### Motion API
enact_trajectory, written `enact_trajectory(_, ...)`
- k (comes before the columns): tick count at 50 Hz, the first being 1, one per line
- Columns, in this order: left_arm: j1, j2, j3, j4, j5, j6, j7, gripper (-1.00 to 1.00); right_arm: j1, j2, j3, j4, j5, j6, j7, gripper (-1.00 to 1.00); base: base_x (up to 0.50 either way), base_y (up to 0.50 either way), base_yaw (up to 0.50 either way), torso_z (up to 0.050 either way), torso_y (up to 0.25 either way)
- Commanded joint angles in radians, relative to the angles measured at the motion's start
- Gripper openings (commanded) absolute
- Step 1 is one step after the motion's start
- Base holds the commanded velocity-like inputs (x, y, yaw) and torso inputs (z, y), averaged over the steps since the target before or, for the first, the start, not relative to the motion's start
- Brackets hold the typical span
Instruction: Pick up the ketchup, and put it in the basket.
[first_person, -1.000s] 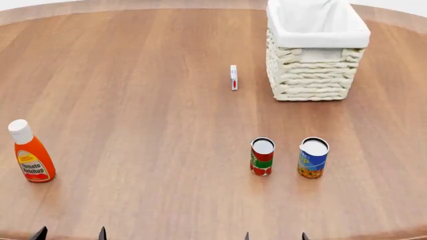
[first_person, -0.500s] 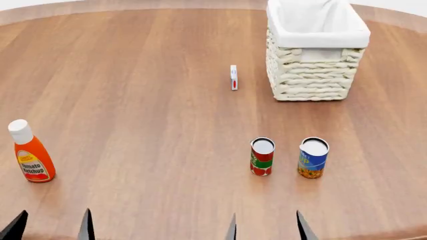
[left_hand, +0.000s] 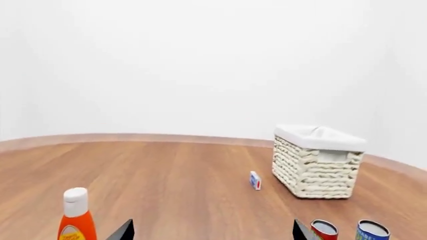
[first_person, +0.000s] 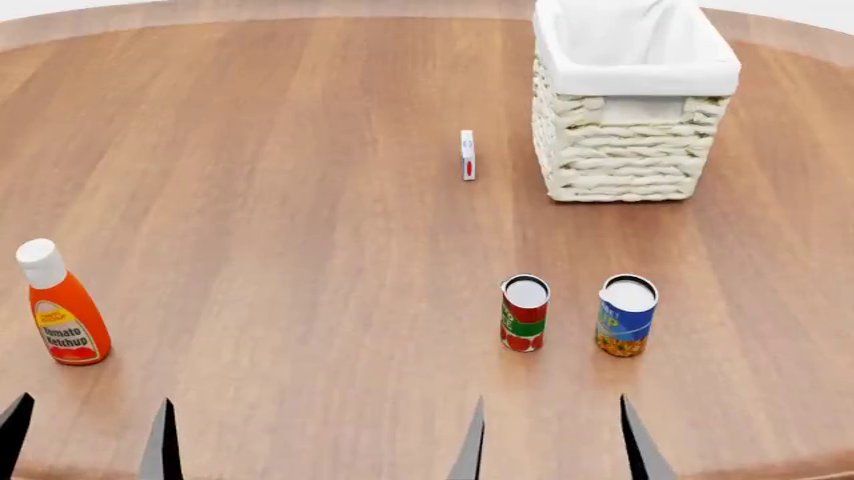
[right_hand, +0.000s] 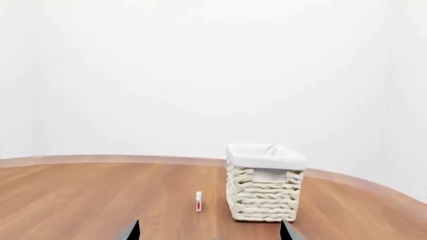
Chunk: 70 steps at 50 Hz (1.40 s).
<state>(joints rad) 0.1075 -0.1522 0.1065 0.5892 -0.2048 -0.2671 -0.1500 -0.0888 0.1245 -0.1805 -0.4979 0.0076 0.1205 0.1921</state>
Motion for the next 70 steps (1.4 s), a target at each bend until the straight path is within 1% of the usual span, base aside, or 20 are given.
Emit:
enact_trajectory(1,0.011,0.004,-0.007,0.013,0.030,0.031,0.007,1.00,-0.008,-0.007,0.025,0.000,0.004,-0.040,-0.003,1.00,0.00,0.00,0.00,0.000,0.000)
enact_trajectory(14,0.008,-0.006,0.003,0.001,0.031,0.042,-0.009,1.00,-0.005,0.003,0.026,0.028,0.028,-0.064,0.020,1.00,0.00,0.00,0.00,0.000,0.000)
enact_trajectory(18,0.008,-0.009,0.007,-0.001,0.030,0.045,-0.012,1.00,-0.010,0.012,0.016,0.034,0.037,-0.098,0.009,1.00,0.17,0.00,0.00,0.000,0.000)
enact_trajectory(70,0.009,-0.043,0.040,-0.038,0.023,0.078,-0.054,1.00,0.004,0.054,-0.018,0.062,0.065,-0.098,0.054,1.00,0.50,0.00,0.00,0.000,0.000)
